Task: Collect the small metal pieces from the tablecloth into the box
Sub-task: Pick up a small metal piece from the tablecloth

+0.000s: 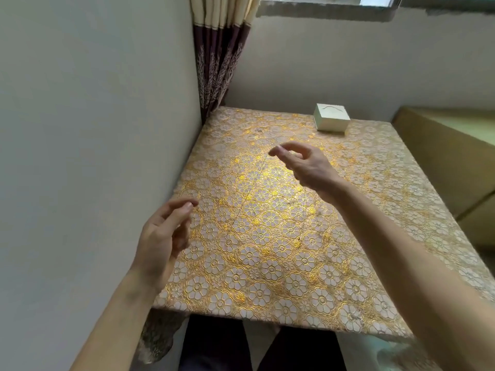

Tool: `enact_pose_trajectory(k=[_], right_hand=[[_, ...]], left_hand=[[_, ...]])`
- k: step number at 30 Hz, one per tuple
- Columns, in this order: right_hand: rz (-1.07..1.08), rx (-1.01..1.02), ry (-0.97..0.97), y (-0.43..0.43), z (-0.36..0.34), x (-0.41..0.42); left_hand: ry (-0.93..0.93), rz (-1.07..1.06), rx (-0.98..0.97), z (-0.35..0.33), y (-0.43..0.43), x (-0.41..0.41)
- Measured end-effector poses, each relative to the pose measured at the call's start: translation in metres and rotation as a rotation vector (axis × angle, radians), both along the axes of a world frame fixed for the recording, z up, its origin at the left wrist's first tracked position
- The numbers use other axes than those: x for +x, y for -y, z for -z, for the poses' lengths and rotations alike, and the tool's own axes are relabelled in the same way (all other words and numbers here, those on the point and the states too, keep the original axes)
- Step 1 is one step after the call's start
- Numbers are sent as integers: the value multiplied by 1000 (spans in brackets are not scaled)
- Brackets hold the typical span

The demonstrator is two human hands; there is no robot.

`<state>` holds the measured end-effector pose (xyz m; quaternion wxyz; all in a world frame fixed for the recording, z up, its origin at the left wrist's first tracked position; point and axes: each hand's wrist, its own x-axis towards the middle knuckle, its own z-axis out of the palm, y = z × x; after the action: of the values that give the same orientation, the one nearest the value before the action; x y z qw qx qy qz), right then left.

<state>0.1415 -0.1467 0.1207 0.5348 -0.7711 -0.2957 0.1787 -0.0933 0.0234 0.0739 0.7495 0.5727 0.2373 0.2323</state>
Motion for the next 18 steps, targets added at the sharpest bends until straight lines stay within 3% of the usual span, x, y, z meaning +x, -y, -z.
enact_pose_trajectory(k=[7,11,15,18], right_hand=[[38,27,244,-45,1,31],[38,-228,334,-43,59,32],[-42,-497,468,-19,119,15],[-45,-559,626,1,147,1]], left_hand=[[16,-39,-77,12,-10,-10],[-10,-23,-76,32,-8,-24],[10,26,49,56,0,-47],[27,65,141,68,3,-63]])
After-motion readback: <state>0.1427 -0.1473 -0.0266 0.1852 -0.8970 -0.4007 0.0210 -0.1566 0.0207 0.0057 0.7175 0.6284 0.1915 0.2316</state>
